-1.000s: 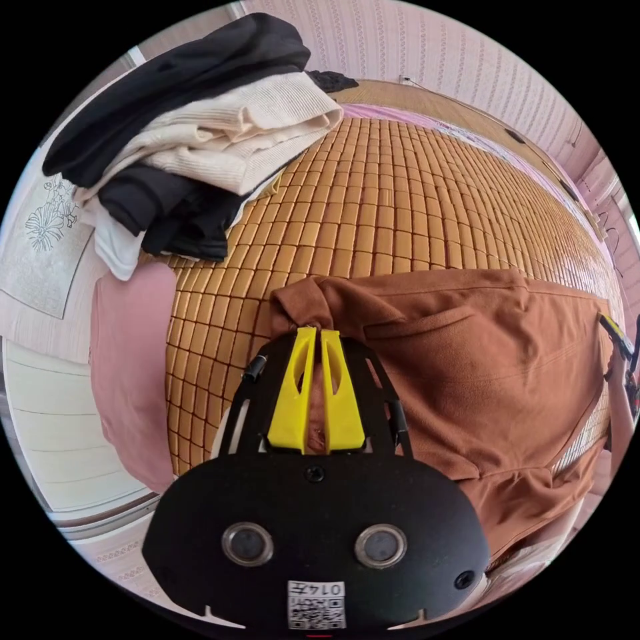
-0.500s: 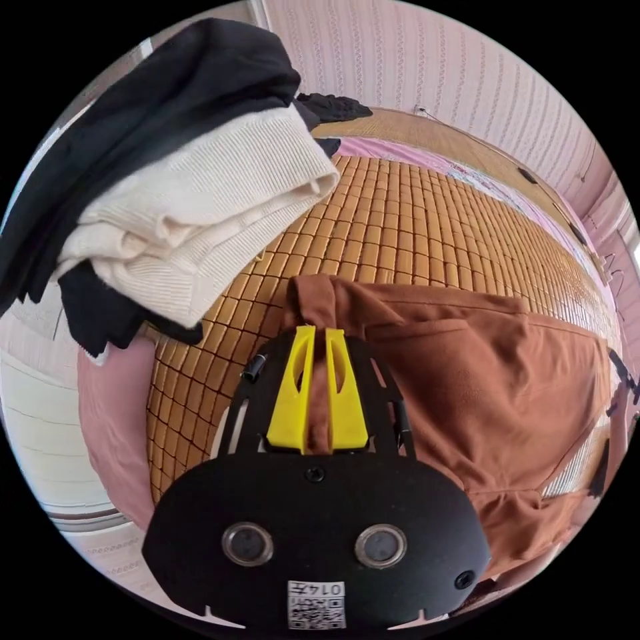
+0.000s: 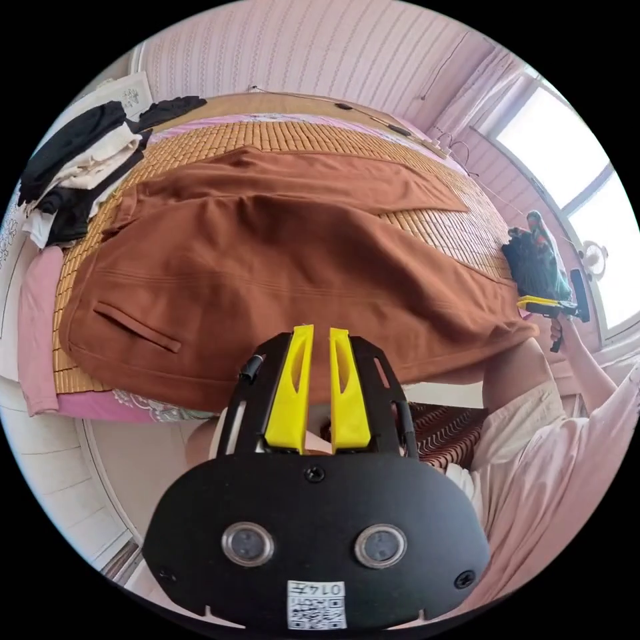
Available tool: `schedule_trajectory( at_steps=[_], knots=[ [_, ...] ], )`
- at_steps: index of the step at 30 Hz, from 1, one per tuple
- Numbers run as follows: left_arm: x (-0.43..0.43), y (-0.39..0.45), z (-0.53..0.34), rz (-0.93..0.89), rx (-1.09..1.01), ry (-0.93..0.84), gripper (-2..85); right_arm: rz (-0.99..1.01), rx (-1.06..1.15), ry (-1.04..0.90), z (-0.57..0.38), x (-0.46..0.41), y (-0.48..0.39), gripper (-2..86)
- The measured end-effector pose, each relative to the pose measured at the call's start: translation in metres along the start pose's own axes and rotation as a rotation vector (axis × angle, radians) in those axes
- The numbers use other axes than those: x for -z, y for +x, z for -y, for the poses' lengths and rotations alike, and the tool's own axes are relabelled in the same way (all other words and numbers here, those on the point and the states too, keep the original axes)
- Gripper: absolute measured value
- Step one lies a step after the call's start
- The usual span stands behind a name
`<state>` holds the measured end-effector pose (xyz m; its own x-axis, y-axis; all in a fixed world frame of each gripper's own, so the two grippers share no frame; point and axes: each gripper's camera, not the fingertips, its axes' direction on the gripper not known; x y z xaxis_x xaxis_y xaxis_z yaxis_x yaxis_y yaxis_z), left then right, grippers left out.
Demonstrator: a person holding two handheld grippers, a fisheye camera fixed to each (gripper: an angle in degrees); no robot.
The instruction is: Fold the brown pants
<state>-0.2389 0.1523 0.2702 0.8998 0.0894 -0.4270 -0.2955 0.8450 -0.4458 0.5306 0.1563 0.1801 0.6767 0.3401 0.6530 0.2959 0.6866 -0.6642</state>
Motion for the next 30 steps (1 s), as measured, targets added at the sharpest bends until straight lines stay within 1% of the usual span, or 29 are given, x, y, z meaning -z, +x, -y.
schedule_trajectory(
  at_steps=[2, 4, 7, 9, 13, 15, 18, 20, 22, 26, 30],
  knots=[
    [-0.004, 0.027, 0.001, 0.011, -0.046, 0.031, 5.9, 0.073, -0.005, -0.009, -0.013, 0.0, 0.002, 17.8],
    [-0.009, 0.048, 0.006, -0.051, -0.095, 0.052, 6.0, 0.088, 0.006, -0.001, -0.019, 0.002, 0.001, 18.1],
    [-0.017, 0.075, 0.016, -0.067, -0.154, 0.062, 6.7, 0.011, 0.037, -0.016, -0.021, 0.005, -0.003, 18.4],
    [-0.022, 0.089, 0.019, -0.059, -0.182, 0.082, 7.2, -0.014, 0.009, 0.012, -0.02, 0.012, 0.003, 18.6],
    [-0.037, 0.099, 0.021, -0.044, -0.188, 0.067, 7.5, -0.09, -0.125, 0.095, -0.014, 0.027, 0.036, 17.9],
    [-0.049, 0.1, 0.023, -0.038, -0.169, 0.048, 7.5, -0.087, -0.173, 0.126, -0.005, 0.028, 0.052, 17.0],
    [-0.064, 0.1, 0.027, -0.017, -0.145, 0.023, 7.5, -0.079, -0.254, 0.128, 0.009, 0.024, 0.069, 12.9],
    [-0.073, 0.098, 0.029, -0.009, -0.131, 0.008, 7.5, -0.146, -0.259, 0.131, 0.015, 0.029, 0.068, 4.6],
    [-0.082, 0.097, 0.031, -0.01, -0.116, -0.005, 7.5, -0.15, -0.223, 0.122, 0.017, 0.031, 0.066, 0.8],
    [-0.095, 0.096, 0.033, -0.013, -0.11, -0.022, 7.5, -0.101, -0.178, 0.125, 0.016, 0.049, 0.073, -0.5],
    [-0.099, 0.102, 0.035, 0.013, -0.138, 0.005, 7.5, -0.105, -0.213, 0.179, 0.001, 0.067, 0.081, 0.6]
  ],
)
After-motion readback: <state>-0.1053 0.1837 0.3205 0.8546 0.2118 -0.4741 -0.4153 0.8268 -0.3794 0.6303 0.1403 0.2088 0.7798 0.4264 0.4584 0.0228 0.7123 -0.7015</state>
